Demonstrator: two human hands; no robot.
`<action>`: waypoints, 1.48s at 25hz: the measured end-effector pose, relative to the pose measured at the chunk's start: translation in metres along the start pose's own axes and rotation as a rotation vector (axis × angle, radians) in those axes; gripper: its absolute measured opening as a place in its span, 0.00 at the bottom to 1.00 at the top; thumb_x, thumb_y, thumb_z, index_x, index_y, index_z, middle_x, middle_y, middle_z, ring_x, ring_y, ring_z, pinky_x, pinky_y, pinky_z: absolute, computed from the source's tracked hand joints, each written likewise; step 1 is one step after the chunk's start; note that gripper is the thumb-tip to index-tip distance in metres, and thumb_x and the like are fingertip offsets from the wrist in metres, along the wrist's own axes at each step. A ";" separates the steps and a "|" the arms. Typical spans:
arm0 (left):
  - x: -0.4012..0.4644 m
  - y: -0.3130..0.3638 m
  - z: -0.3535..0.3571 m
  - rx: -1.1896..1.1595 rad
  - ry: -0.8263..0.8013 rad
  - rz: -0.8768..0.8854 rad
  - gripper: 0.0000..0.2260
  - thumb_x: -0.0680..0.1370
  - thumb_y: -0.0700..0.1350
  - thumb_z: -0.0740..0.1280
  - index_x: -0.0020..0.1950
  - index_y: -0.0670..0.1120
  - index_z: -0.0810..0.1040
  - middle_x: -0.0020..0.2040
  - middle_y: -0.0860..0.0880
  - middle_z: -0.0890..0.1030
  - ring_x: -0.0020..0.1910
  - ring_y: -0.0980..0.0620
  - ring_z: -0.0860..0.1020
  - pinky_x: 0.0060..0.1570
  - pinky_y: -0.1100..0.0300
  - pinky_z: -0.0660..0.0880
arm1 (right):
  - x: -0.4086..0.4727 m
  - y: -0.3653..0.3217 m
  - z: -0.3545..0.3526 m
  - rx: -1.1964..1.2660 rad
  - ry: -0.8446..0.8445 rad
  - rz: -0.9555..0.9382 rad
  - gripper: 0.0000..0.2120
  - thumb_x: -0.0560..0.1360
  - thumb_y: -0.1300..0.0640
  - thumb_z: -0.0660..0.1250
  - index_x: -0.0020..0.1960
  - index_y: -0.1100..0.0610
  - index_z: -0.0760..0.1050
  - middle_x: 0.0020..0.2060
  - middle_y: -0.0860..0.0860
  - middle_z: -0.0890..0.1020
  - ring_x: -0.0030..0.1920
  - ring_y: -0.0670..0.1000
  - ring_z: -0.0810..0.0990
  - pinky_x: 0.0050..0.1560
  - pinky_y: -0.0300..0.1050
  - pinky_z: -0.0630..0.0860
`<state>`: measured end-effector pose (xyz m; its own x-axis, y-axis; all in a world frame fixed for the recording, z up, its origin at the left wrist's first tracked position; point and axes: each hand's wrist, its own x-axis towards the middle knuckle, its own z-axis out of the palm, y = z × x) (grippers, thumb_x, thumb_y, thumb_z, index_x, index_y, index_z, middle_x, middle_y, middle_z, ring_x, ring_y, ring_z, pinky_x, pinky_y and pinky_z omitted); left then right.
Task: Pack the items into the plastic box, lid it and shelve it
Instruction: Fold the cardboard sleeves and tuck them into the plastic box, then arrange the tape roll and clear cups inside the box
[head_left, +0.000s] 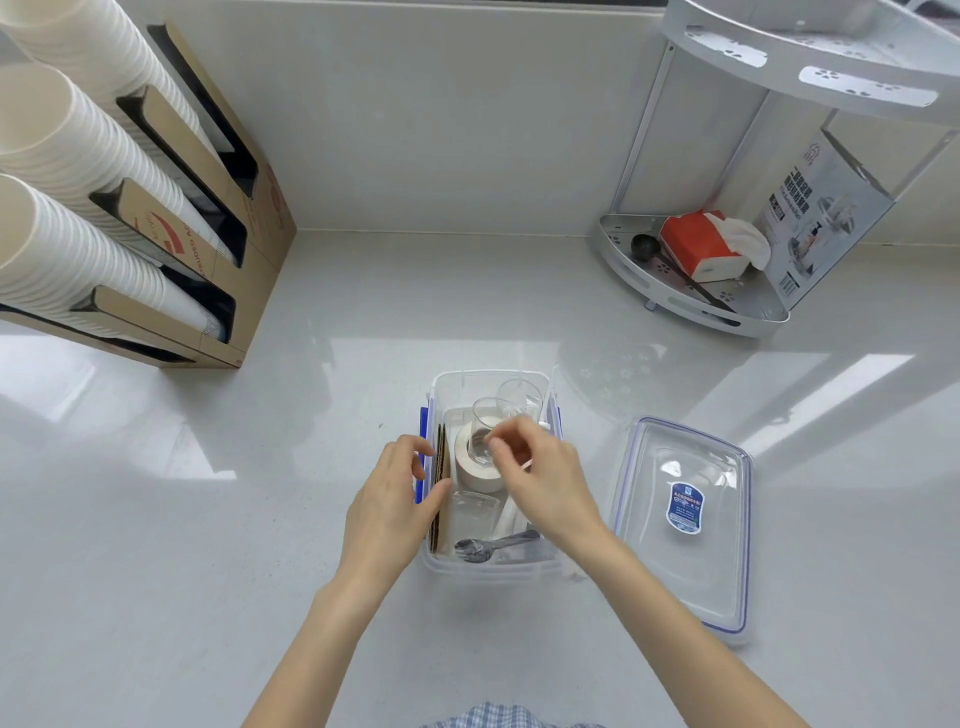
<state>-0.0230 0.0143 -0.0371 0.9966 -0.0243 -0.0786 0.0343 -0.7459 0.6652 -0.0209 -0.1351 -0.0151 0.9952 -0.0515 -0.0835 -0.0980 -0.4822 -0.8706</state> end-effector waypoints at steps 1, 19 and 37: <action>0.001 0.002 -0.001 0.036 0.007 0.067 0.08 0.74 0.47 0.65 0.51 0.51 0.71 0.42 0.57 0.69 0.41 0.54 0.69 0.32 0.66 0.63 | 0.004 0.000 -0.007 0.002 0.051 -0.004 0.04 0.75 0.60 0.62 0.47 0.54 0.74 0.34 0.45 0.75 0.34 0.40 0.73 0.38 0.26 0.68; 0.001 0.011 -0.011 -0.041 -0.218 0.191 0.03 0.73 0.45 0.67 0.42 0.53 0.78 0.59 0.53 0.73 0.65 0.53 0.66 0.65 0.56 0.62 | 0.006 0.000 -0.029 -0.001 0.028 0.042 0.05 0.76 0.56 0.62 0.44 0.50 0.77 0.50 0.48 0.71 0.42 0.34 0.73 0.41 0.22 0.69; -0.001 0.020 -0.011 -0.413 -0.085 0.119 0.21 0.71 0.42 0.70 0.57 0.57 0.66 0.51 0.64 0.69 0.53 0.56 0.74 0.49 0.71 0.71 | 0.015 0.002 -0.031 -0.170 -0.101 -0.079 0.15 0.78 0.60 0.58 0.63 0.55 0.72 0.59 0.51 0.76 0.46 0.43 0.75 0.50 0.30 0.69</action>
<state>-0.0222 0.0066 -0.0159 0.9863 -0.1618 -0.0329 -0.0363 -0.4066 0.9129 -0.0069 -0.1642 -0.0031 0.9944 0.0757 -0.0737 -0.0107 -0.6225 -0.7826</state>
